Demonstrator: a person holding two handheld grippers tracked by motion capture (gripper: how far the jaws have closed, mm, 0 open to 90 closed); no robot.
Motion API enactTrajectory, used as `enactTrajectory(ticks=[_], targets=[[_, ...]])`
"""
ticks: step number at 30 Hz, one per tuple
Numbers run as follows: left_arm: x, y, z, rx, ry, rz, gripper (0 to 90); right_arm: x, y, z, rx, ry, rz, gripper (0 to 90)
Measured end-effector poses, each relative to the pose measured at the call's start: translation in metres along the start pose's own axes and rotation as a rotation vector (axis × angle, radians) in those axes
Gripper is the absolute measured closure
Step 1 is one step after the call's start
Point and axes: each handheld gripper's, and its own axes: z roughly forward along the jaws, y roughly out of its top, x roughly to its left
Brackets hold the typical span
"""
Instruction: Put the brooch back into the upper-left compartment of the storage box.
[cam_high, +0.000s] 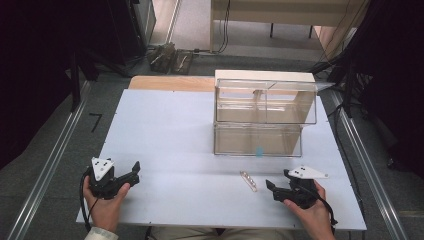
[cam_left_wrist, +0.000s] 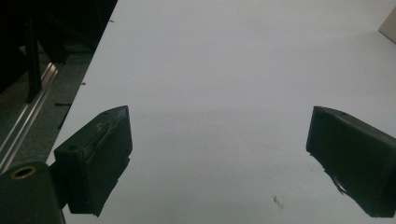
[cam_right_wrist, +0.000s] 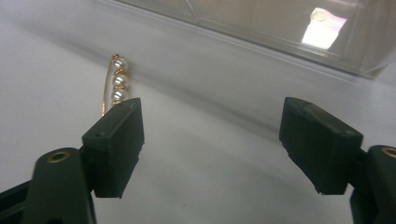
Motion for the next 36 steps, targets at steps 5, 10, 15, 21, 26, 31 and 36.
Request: enactTrajectory(ticks=[5,10,15,21,26,31,36], targets=[[0.000,0.000,0.000,0.000,-0.001,-0.002,6.3,0.007,0.001,0.004,0.011,0.016,-0.019,25.4],[0.000,0.000,0.000,0.001,-0.001,-0.001,6.3,0.014,0.003,0.008,0.012,0.017,-0.041,28.6],[0.000,0.000,0.000,-0.001,-0.004,-0.002,6.3,0.020,0.003,0.011,0.010,0.019,-0.053,31.2],[0.000,0.000,0.000,-0.002,-0.004,-0.004,6.3,0.026,0.004,0.012,-0.001,0.021,-0.066,35.4],[0.000,0.000,0.000,-0.002,-0.007,-0.003,6.3,0.031,0.004,0.015,0.000,0.021,-0.083,38.5],[0.000,0.000,-0.001,-0.004,-0.009,-0.005,6.3,0.036,0.004,0.017,-0.006,0.029,-0.101,44.7],[0.001,0.000,-0.001,-0.004,-0.007,-0.004,6.4,0.036,0.002,0.018,0.000,0.036,-0.105,50.5]])
